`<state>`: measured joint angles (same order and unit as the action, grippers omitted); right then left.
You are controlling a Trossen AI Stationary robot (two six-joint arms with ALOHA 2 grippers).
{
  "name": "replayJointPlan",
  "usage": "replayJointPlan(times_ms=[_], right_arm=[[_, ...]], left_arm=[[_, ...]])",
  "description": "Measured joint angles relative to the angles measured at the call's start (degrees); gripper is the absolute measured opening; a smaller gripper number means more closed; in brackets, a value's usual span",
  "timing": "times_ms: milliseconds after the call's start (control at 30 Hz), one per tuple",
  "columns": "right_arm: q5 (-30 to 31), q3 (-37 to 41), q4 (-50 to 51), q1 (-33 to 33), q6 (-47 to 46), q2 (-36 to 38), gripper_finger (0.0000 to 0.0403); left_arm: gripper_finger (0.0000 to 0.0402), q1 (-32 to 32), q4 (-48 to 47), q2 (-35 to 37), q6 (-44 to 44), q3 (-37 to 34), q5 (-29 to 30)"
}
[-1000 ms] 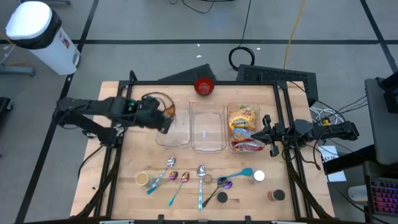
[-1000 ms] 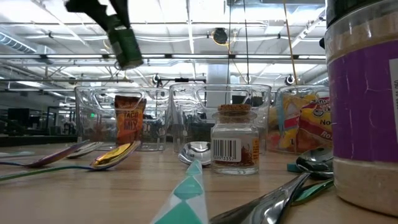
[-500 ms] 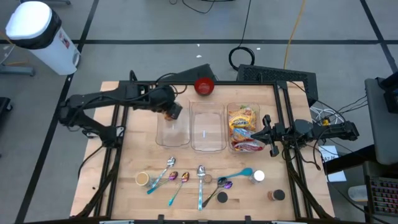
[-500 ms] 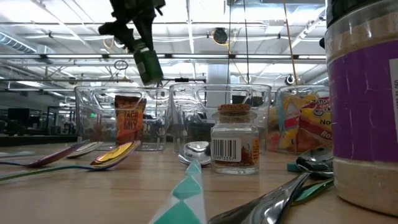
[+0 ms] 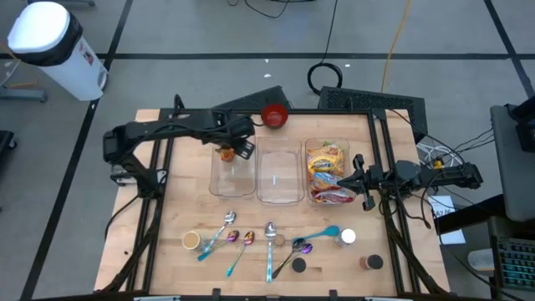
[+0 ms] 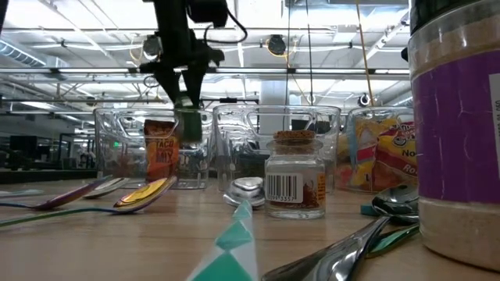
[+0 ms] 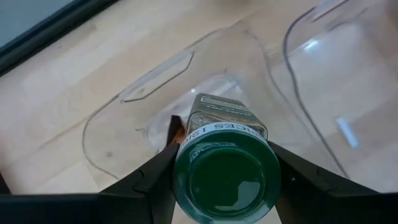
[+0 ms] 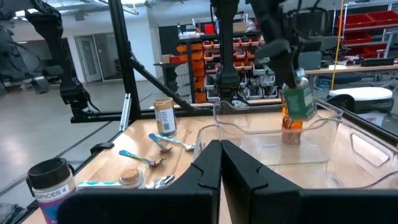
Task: Pick & Place Food Item
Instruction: Put the green seasoning bottle into the left transparent bin
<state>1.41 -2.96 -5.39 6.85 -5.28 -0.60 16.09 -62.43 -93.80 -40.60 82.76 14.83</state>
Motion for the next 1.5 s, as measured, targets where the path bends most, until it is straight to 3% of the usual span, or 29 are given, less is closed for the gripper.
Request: replayJointPlan(times_ms=[533, 1300, 1500], right_arm=[[-0.02, 0.00, 0.00, 0.00, 0.00, 0.02, 0.0000], [0.00, 0.00, 0.00, 0.00, 0.00, 0.02, 0.0000], [-0.02, 0.00, 0.02, 0.00, 0.00, 0.00, 0.0000]], left_arm=[[0.0215, 0.90, 5.40, -8.22, 3.04, 0.00, -4.54], [0.0216, 1.27, 7.65, -10.08, 4.16, -0.04, -5.86], [0.0235, 1.25, 7.69, -9.63, 5.72, -0.04, -5.86]])
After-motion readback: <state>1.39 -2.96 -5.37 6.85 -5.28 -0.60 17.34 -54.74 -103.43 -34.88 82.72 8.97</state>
